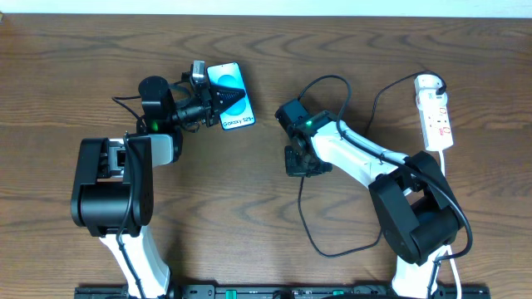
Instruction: Plug charger to phone and switch on socket
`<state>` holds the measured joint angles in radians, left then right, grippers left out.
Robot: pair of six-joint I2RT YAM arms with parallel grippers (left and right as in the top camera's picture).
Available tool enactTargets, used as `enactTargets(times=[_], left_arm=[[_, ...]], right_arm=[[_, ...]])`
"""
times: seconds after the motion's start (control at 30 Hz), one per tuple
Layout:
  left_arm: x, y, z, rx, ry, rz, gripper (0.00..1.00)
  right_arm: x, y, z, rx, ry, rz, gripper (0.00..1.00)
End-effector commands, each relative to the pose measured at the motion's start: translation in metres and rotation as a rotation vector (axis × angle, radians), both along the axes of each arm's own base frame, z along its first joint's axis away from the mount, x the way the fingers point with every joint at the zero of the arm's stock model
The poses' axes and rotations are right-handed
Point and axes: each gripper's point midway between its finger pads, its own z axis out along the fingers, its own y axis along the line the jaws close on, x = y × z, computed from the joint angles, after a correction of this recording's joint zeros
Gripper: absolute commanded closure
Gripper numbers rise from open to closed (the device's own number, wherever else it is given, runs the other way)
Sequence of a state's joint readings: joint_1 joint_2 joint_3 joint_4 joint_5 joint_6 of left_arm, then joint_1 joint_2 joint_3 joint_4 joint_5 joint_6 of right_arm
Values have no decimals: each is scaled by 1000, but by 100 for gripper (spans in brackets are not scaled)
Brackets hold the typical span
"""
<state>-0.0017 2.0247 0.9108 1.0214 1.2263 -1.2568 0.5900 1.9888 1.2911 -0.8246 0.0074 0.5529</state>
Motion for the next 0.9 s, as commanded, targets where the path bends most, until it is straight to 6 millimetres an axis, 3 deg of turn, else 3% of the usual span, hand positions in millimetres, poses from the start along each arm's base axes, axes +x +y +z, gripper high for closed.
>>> enactTargets(times=[0.0, 0.17, 0.4, 0.53, 0.63, 0.87], left_arm=[[1, -1, 11, -2, -44, -22, 93], [1, -1, 11, -2, -44, -22, 93], [1, -1, 11, -2, -44, -22, 93], [1, -1, 11, -1, -48, -23, 93], [-1, -2, 12, 3, -67, -39, 93], [-4, -3, 13, 4, -80, -53, 93]], right_arm=[[-1, -6, -15, -29, 24, -25, 99], [-4, 17, 3, 106, 38, 50, 99], [-1, 60, 90, 399, -136, 369, 99], [-13, 83, 127, 564, -200, 546, 99], [-19, 95, 137, 662, -196, 593, 99], [-18, 99, 130, 842, -193, 547, 99]])
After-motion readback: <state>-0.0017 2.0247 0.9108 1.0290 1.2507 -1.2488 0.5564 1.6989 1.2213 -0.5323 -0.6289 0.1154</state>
